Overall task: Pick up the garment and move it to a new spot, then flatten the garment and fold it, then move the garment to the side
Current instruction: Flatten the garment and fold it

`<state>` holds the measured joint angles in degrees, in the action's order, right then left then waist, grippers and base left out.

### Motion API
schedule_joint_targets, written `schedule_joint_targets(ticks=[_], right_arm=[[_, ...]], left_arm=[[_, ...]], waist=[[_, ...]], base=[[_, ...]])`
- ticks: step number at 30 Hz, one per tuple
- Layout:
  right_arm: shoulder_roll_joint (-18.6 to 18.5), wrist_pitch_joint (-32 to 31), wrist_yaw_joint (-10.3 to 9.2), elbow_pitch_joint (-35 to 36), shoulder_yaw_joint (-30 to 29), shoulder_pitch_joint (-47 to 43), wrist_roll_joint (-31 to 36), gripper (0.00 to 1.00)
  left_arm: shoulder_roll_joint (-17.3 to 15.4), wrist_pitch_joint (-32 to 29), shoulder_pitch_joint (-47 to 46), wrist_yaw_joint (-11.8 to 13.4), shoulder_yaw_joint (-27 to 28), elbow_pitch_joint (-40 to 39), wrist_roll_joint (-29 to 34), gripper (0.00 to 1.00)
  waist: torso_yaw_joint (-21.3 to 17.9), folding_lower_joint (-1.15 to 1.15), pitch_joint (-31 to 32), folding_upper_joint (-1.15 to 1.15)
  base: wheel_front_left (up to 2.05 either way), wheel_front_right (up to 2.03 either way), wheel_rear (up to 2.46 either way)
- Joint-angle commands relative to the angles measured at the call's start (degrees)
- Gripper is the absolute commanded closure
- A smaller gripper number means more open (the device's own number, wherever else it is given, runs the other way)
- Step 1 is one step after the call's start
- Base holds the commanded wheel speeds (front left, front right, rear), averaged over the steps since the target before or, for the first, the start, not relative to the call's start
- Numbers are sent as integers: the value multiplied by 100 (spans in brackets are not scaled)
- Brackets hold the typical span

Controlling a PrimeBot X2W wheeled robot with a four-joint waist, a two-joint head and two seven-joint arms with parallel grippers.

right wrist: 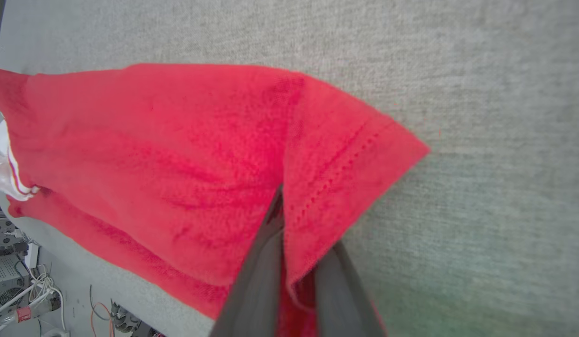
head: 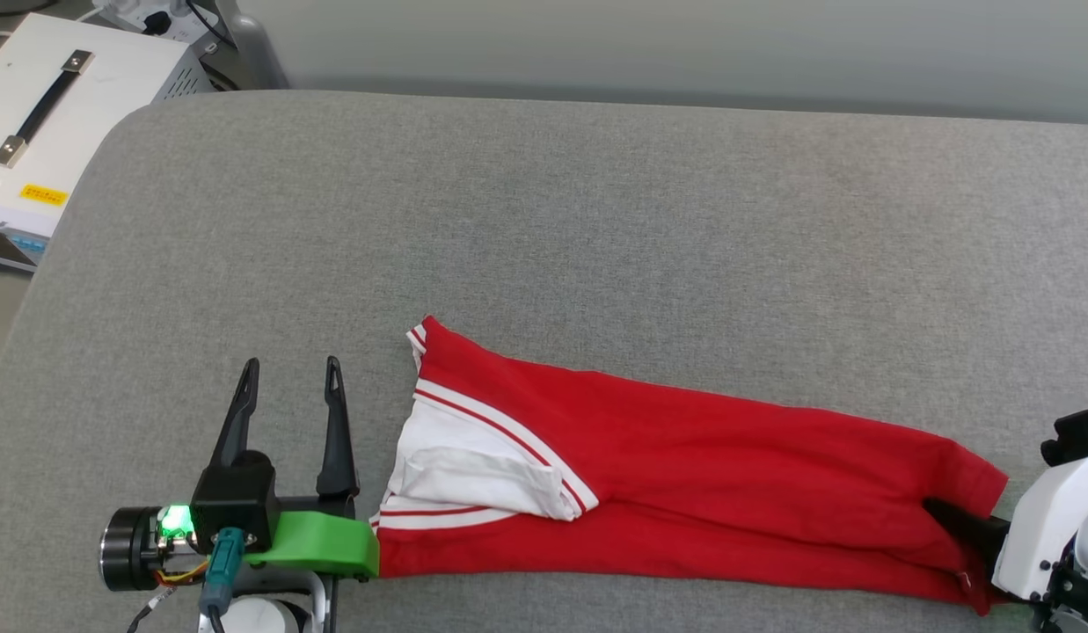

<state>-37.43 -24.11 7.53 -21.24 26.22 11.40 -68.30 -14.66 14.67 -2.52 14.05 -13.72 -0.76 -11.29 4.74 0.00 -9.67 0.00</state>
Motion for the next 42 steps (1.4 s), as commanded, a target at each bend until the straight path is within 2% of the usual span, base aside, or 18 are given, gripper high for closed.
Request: schedule_joint_targets(ticks=[1, 8, 12, 15, 19, 24, 30, 33, 37, 42], right_arm=[[71, 21, -4, -81, 117, 0, 42, 100], [-488, 268, -4, -249, -119, 44, 77, 100], [-873, 224, -4, -429, -221, 15, 188, 100], [-1028, 111, -4, -431, -273, -6, 130, 100], [-1164, -47, -4, -107, -276, -30, 101, 100], [-1164, -385, -4, 788, -171, -130, 33, 100], [-870, -753, -4, 1897, -21, -5, 163, 100], [-627, -975, -4, 2194, 128, 215, 342, 100], [-162, -1183, -4, 2295, 479, 629, 695, 100], [456, -1241, -4, 2039, 1054, 1233, 1110, 100]], left_arm=[[60, 32, 103, -69, 55, 8, 91, 0], [258, 32, 202, -368, 323, 45, 325, 0], [321, 32, 256, -484, 420, 103, 435, 0], [350, 32, 279, -563, 468, 159, 506, 0], [390, 32, 310, -639, 542, 209, 581, 0], [466, 32, 336, -721, 627, 247, 633, 0], [538, 33, 290, -795, 712, 279, 705, 0], [573, 33, 230, -825, 738, 284, 746, 0], [632, 33, 120, -863, 761, 298, 793, 0], [708, 33, 3, -898, 796, 313, 827, 0]], waist=[[-13, 0, 27, 0], [-59, 0, 160, 0], [-81, 0, 215, 0], [-96, 0, 249, 0], [-127, 0, 290, 0], [-151, 0, 313, 0], [-151, 0, 236, 0], [-125, 0, 156, 0], [-75, 0, 26, 0], [-15, 0, -115, 0]], base=[[0, 0, 0], [0, 0, 0], [0, 0, 0], [0, 0, 0], [0, 0, 0], [0, 0, 0], [0, 0, 0], [0, 0, 0], [0, 0, 0], [0, 0, 0]])
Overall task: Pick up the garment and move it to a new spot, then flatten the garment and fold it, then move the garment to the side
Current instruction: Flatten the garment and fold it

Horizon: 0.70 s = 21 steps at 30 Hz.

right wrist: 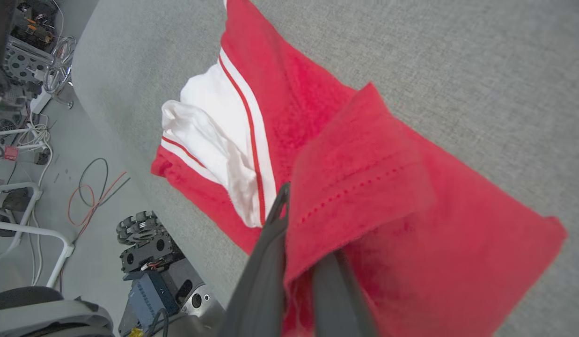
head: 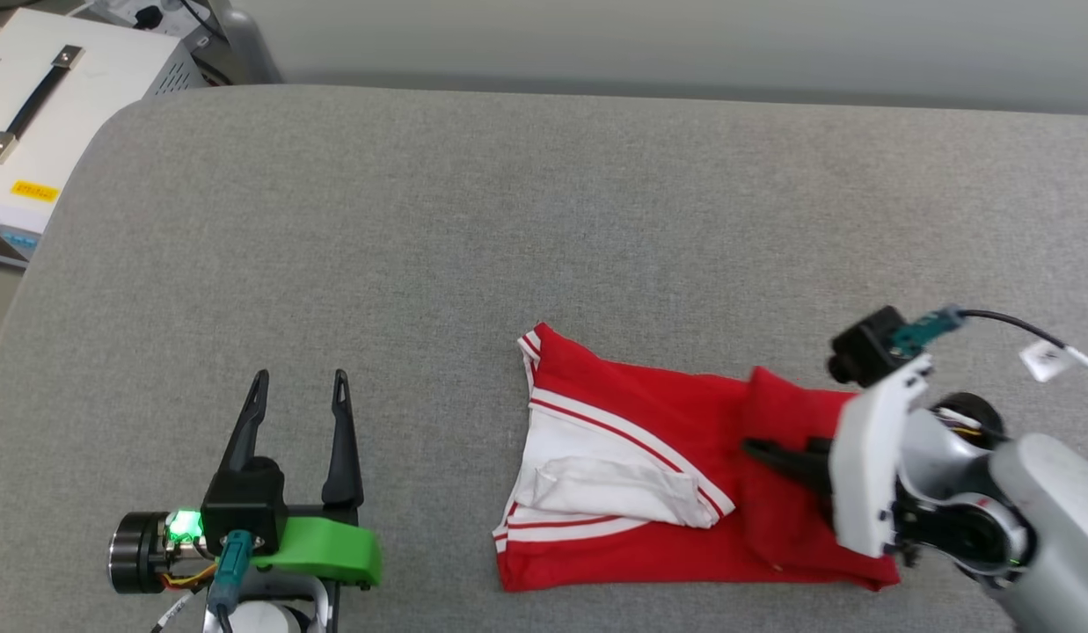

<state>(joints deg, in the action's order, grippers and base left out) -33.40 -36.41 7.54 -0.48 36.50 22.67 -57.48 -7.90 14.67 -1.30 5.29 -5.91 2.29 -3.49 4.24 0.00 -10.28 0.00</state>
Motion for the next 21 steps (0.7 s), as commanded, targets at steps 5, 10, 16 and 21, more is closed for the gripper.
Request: schedule_joint_targets(ticks=[5, 10, 16, 21], right_arm=[[642, 75, -5, -517, 591, 720, 205, 100], [1135, 288, -5, -1127, 1054, 1241, 283, 100], [1543, 616, -5, -2001, 1563, 1603, 329, 100], [1563, 779, -5, -2536, 2010, 1659, 276, 100]], left_arm=[[93, 33, -212, -56, 36, 25, 84, 0], [152, 33, -288, -77, 33, 37, 116, 0], [212, 33, -379, -102, 9, 82, 151, 0], [244, 33, -401, -107, 22, 125, 163, 0]], waist=[[83, 0, -174, 0], [132, 0, -291, 0], [208, 0, -401, 0], [234, 0, -439, 0]], base=[[0, 0, 0], [0, 0, 0], [0, 0, 0], [0, 0, 0]])
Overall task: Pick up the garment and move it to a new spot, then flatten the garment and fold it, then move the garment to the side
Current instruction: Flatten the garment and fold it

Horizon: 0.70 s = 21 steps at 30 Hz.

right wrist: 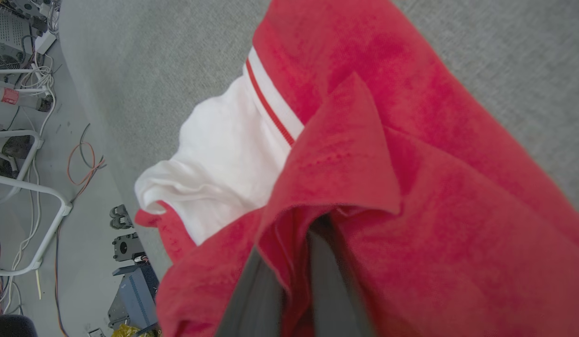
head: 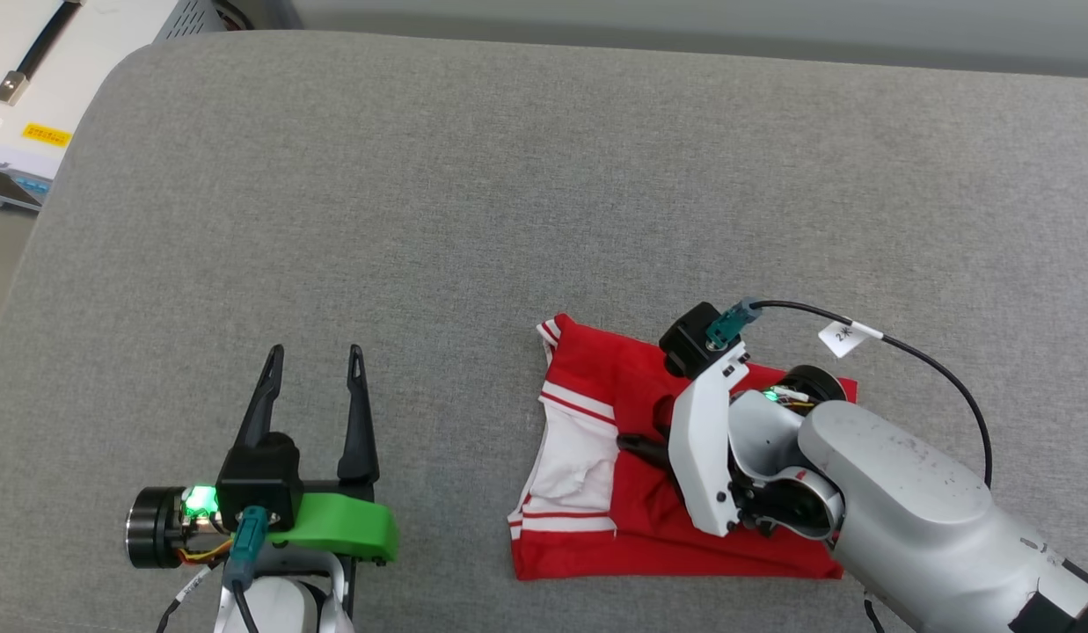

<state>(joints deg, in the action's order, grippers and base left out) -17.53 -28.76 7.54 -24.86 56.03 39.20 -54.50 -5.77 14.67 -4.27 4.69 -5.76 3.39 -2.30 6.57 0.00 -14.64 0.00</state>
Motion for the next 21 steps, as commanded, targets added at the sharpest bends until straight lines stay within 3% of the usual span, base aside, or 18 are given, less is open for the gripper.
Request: schedule_joint_targets(ticks=[1, 2, 3, 4, 5, 12, 17, 21], right_arm=[[-23, 82, -5, -141, 97, 18, -55, 100], [-27, 200, -5, -161, 141, 48, -72, 96], [-33, 301, -5, -155, 175, 75, -86, 67], [-57, 408, -5, -116, 221, 99, -119, 15], [-88, 506, -5, -55, 261, 120, -139, 0], [-757, 1711, -5, 804, 148, 112, 5, 0], [-1257, 2851, -5, 1020, -672, -208, 652, 0], [-1365, 3727, -5, 980, -1515, -662, 1400, 0]], left_arm=[[34, 33, -102, -43, 17, 22, 46, 0], [36, 33, -94, -39, 33, 29, 46, 0], [36, 33, -80, -35, 49, 38, 46, 0], [38, 33, -61, -35, 61, 53, 46, 0], [38, 33, -46, -35, 69, 65, 49, 0], [17, 33, 118, -44, 111, 67, 83, 0], [-21, 33, 291, -41, 137, 9, 107, 0], [-42, 33, 423, -39, 142, -38, 120, 0]], waist=[[-9, 0, 5, 0], [-27, 0, 21, 0], [-46, 0, 45, 0], [-59, 0, 82, 0], [-75, 0, 122, 0], [-211, 0, 498, 0], [-379, 0, 739, 0], [-523, 0, 892, 0]], base=[[0, 0, 0], [0, 0, 0], [0, 0, 0], [0, 0, 0], [0, 0, 0], [0, 0, 0], [0, 0, 0], [0, 0, 0]])
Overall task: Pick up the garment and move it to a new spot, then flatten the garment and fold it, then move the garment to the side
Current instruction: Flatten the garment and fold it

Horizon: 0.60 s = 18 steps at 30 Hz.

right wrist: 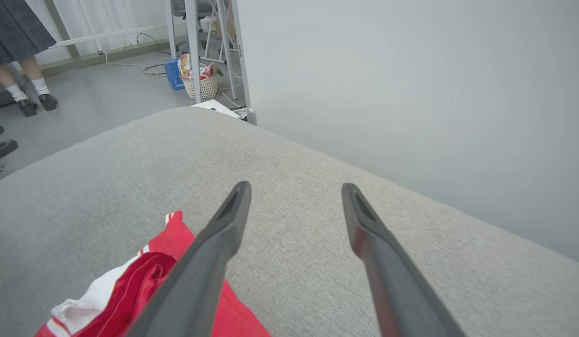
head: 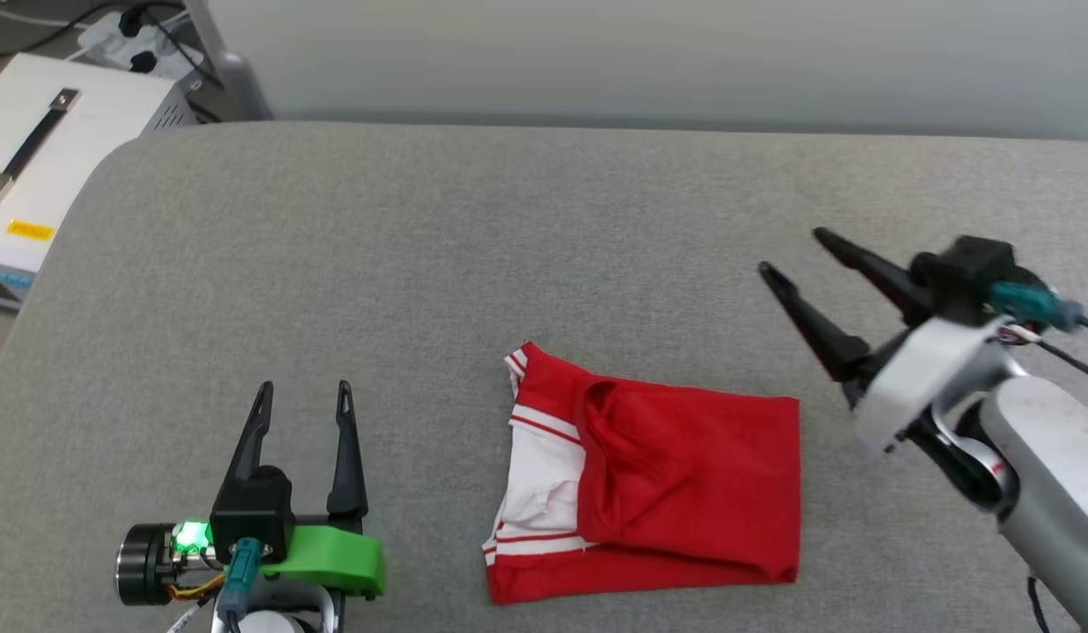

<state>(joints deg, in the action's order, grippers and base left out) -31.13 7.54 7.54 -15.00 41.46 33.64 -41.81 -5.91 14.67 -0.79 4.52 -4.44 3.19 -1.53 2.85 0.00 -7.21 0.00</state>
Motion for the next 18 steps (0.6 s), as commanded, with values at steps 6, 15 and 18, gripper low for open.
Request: schedule_joint_targets(ticks=[6, 15, 18], right_arm=[[264, 694, -5, 28, -1665, -988, 1487, 0], [1395, 743, -5, 1068, -3590, -2519, 2781, 0], [1726, 744, -5, 1341, -3814, -2956, 2886, 0]], left_arm=[[-53, 33, 198, -33, 6, -88, 45, 0], [-97, 33, 343, -69, 20, -179, 15, 0], [-93, 33, 407, -98, 23, -201, -25, 0]], waist=[[-317, 0, 261, 0], [-443, 0, 385, 0], [-462, 0, 438, 0]], base=[[0, 0, 0], [0, 0, 0], [0, 0, 0]])
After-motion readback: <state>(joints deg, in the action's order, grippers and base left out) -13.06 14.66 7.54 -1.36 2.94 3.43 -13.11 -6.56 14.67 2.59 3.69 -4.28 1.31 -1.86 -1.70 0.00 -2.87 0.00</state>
